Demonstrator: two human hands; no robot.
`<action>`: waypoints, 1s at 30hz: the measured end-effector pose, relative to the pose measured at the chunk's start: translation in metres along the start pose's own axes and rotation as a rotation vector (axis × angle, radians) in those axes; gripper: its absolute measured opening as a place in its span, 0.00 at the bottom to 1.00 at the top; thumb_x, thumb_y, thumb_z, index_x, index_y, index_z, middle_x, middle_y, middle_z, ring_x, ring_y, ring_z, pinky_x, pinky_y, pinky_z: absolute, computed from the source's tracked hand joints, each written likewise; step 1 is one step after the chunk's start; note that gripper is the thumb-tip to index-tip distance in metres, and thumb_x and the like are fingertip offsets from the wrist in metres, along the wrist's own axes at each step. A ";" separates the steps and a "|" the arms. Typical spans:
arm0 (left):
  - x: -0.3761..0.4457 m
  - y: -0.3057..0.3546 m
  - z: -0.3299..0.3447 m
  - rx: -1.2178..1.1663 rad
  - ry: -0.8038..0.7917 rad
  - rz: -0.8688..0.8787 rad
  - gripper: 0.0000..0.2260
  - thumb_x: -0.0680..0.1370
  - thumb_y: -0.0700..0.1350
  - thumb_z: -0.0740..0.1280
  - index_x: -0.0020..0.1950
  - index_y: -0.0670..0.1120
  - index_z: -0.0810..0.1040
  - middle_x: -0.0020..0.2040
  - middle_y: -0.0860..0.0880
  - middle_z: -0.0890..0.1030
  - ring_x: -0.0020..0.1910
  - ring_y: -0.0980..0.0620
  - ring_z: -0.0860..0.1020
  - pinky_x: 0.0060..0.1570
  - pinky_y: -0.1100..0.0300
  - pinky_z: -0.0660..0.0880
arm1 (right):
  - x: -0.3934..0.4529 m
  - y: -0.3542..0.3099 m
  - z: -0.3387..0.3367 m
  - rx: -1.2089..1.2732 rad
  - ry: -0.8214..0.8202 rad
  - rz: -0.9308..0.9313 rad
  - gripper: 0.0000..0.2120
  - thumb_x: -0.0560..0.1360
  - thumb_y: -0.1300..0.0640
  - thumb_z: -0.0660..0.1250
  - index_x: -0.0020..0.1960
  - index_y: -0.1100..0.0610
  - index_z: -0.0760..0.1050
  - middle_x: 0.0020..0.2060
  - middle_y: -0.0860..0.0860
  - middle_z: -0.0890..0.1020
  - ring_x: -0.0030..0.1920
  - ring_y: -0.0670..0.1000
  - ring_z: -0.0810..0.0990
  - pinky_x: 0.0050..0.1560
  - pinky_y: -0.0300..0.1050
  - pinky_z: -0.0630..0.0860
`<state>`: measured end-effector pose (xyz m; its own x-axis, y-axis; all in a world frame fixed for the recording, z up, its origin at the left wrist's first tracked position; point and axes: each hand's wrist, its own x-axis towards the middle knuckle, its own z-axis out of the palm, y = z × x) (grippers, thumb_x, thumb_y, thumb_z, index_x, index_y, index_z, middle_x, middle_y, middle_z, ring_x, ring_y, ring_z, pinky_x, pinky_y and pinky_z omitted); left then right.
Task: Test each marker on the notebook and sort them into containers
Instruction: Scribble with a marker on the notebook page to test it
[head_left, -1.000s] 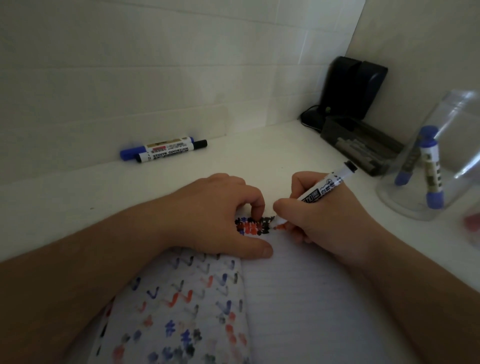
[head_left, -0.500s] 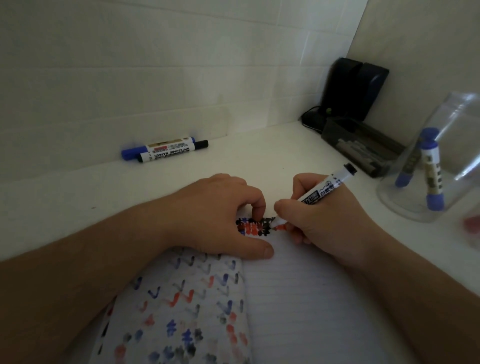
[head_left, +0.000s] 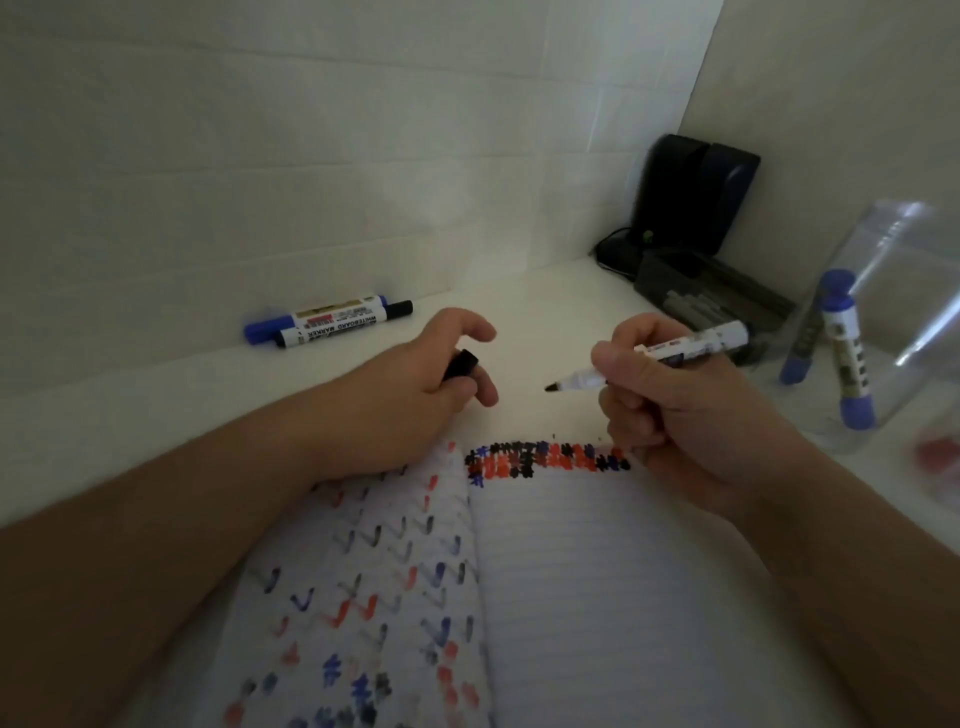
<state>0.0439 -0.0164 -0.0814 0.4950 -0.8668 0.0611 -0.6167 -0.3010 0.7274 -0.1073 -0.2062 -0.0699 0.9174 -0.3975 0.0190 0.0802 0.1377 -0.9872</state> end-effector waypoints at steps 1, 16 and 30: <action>0.001 -0.001 0.000 -0.023 0.013 0.000 0.15 0.85 0.44 0.61 0.67 0.59 0.63 0.53 0.65 0.82 0.49 0.59 0.80 0.52 0.59 0.76 | 0.000 -0.001 -0.001 0.032 -0.014 -0.001 0.07 0.72 0.56 0.73 0.41 0.55 0.76 0.30 0.54 0.71 0.28 0.50 0.65 0.27 0.42 0.59; 0.000 -0.002 0.004 -0.028 0.001 0.090 0.06 0.82 0.46 0.66 0.57 0.54 0.71 0.52 0.63 0.84 0.54 0.65 0.81 0.53 0.66 0.75 | 0.003 0.006 0.001 0.078 0.002 0.111 0.11 0.80 0.58 0.56 0.48 0.60 0.77 0.37 0.60 0.81 0.30 0.53 0.73 0.27 0.42 0.68; 0.000 0.012 0.011 -0.166 0.211 0.169 0.05 0.85 0.46 0.58 0.55 0.55 0.73 0.38 0.47 0.73 0.34 0.53 0.68 0.36 0.50 0.70 | -0.003 0.006 0.001 -0.545 0.094 -0.313 0.04 0.78 0.58 0.72 0.51 0.52 0.83 0.38 0.49 0.86 0.33 0.47 0.80 0.36 0.50 0.80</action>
<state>0.0300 -0.0247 -0.0807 0.5212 -0.7920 0.3181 -0.6008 -0.0758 0.7958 -0.1096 -0.2036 -0.0754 0.8426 -0.4256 0.3300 0.1059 -0.4698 -0.8764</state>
